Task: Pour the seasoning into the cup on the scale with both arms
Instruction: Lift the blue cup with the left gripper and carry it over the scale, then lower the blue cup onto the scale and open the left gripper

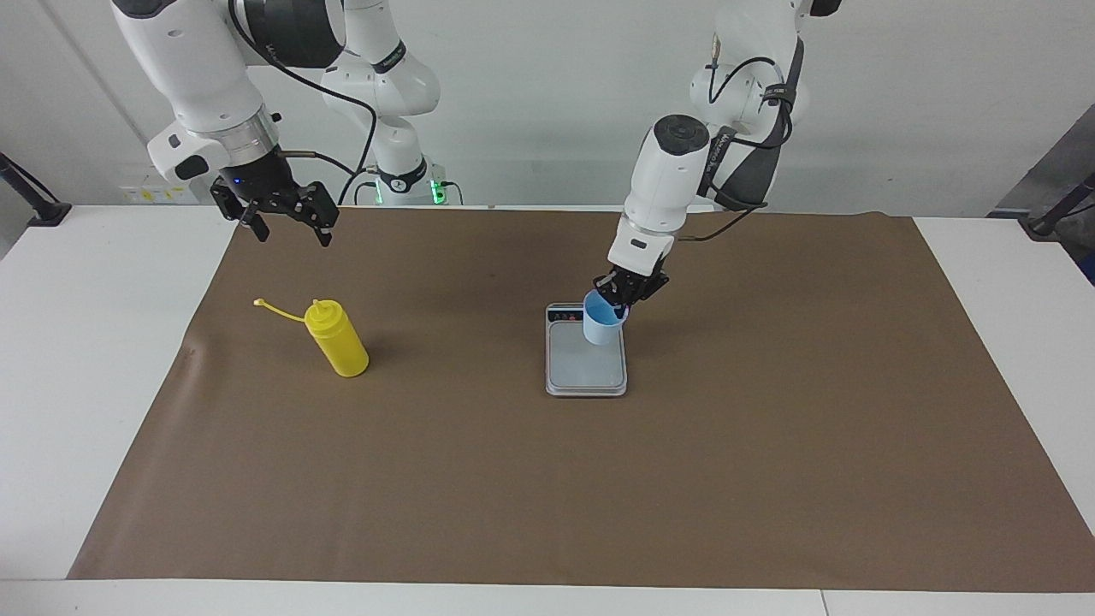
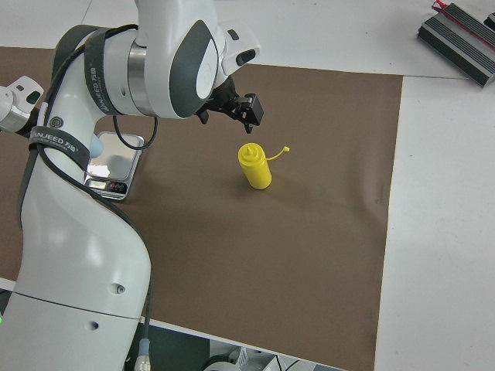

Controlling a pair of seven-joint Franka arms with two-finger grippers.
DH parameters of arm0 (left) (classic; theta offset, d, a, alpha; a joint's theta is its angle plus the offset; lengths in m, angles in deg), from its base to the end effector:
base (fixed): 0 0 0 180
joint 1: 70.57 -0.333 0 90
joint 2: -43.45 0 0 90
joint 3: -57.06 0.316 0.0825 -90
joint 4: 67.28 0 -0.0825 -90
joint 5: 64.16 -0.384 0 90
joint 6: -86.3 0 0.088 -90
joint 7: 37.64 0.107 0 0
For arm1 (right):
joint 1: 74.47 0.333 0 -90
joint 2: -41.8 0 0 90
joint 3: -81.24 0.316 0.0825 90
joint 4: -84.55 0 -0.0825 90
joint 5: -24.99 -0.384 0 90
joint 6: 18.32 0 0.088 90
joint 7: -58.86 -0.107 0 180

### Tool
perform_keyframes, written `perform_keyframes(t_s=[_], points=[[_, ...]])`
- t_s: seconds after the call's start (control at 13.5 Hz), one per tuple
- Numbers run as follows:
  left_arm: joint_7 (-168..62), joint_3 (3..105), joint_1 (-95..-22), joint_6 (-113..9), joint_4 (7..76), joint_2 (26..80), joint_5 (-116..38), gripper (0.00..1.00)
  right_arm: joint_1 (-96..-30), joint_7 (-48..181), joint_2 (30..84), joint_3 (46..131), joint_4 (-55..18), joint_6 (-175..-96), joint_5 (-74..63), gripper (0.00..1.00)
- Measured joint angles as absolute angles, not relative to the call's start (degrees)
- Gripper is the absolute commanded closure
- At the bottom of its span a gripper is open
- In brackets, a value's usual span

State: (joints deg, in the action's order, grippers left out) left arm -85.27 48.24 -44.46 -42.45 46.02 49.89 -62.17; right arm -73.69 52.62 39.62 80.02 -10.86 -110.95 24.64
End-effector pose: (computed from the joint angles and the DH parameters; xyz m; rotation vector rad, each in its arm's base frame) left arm 0.4888 -0.3399 0.4278 2.9775 0.3644 0.1335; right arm 0.5453 -0.0038 0.6047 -3.1298 0.1831 0.0170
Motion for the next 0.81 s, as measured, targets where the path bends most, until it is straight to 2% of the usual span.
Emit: perform_keyframes(t_s=[0.3, 0.81], points=[[-85.27, 48.25, -42.82, -45.36, 49.27, 49.16, -62.17, 1.0, -73.69, 52.62, 39.62, 80.02, -10.86, -110.95, 24.65, 0.0], [-85.27, 48.27, -42.06, -47.2, 50.73, 49.7, -62.17, 1.0, -73.69, 52.62, 39.62, 80.02, -10.86, -110.95, 24.65, 0.0]])
